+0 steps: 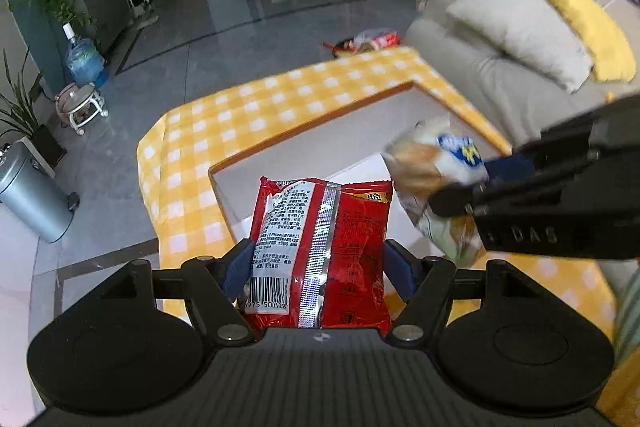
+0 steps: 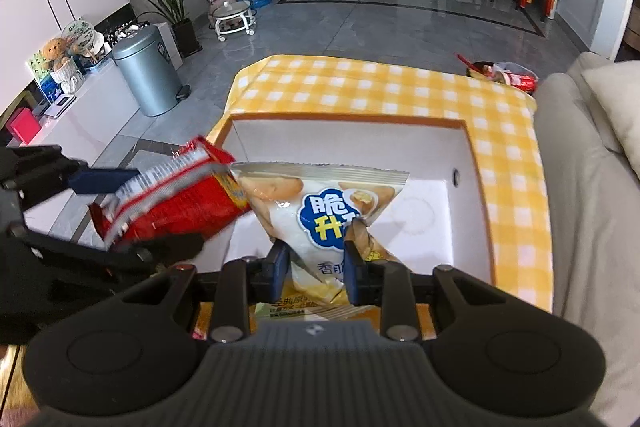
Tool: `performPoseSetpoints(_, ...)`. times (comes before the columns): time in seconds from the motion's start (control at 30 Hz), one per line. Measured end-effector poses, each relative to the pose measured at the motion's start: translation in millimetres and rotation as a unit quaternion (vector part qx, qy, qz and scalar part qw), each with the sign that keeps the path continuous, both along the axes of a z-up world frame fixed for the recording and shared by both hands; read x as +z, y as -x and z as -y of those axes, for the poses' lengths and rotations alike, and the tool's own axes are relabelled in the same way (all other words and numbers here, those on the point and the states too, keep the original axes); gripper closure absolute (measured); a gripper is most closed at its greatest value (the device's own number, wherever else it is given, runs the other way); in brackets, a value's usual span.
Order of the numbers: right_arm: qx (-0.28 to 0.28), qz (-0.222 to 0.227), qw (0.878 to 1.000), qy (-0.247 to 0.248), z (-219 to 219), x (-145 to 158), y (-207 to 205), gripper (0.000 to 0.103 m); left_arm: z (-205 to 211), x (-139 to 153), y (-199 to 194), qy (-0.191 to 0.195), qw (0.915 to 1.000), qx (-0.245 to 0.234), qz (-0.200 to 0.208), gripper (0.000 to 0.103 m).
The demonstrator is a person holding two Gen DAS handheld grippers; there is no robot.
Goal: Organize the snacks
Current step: 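Lower both bags into the box and open both tools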
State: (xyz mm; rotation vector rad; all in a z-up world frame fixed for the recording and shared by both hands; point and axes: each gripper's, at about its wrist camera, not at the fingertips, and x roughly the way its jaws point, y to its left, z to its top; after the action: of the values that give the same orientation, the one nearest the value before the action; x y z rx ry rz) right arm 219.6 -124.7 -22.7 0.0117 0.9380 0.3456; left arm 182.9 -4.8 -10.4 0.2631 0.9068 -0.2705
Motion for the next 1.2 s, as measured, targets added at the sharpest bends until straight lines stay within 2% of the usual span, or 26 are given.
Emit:
performPoseSetpoints(0.23, 0.001, -0.045, 0.999, 0.019, -12.5, -33.4, -47.2, 0.077, 4.2, -37.2, -20.4, -0.054, 0.9971, -0.001, -0.054, 0.023)
performPoseSetpoints(0.4, 0.003, -0.097, 0.995, 0.021, -13.4, -67.2, -71.2, 0.077, 18.2, -58.8, -27.6, -0.100, 0.9910, -0.032, -0.083, 0.023)
performPoseSetpoints(0.57, 0.009, -0.165, 0.986, 0.001, -6.6, -98.7, -88.3, 0.077, 25.7, -76.7, -39.2, -0.137, 0.9828, -0.054, -0.112, 0.023)
performPoseSetpoints(0.7, 0.008, -0.208, 0.978, -0.016, -4.6, -119.7, -93.9, 0.077, 29.7, -86.2, -47.8, -0.147, 0.9783, -0.059, -0.134, 0.023)
performPoseSetpoints(0.83, 0.007, -0.230, 0.973, -0.018, -7.2, -133.0, -95.3, 0.076, 30.3, -89.3, -57.9, -0.142, 0.9756, -0.055, -0.158, 0.023)
performPoseSetpoints(1.1, 0.006, -0.257, 0.966, -0.031, -8.4, -142.0, -101.7, 0.072, 20.0, -92.8, -70.2, -0.106, 0.9697, -0.034, -0.218, 0.023)
performPoseSetpoints(1.2, 0.007, -0.260, 0.965, -0.032, -9.5, -143.7, -103.1, 0.070, 16.5, -94.1, -74.8, -0.103, 0.9688, -0.033, -0.223, 0.022)
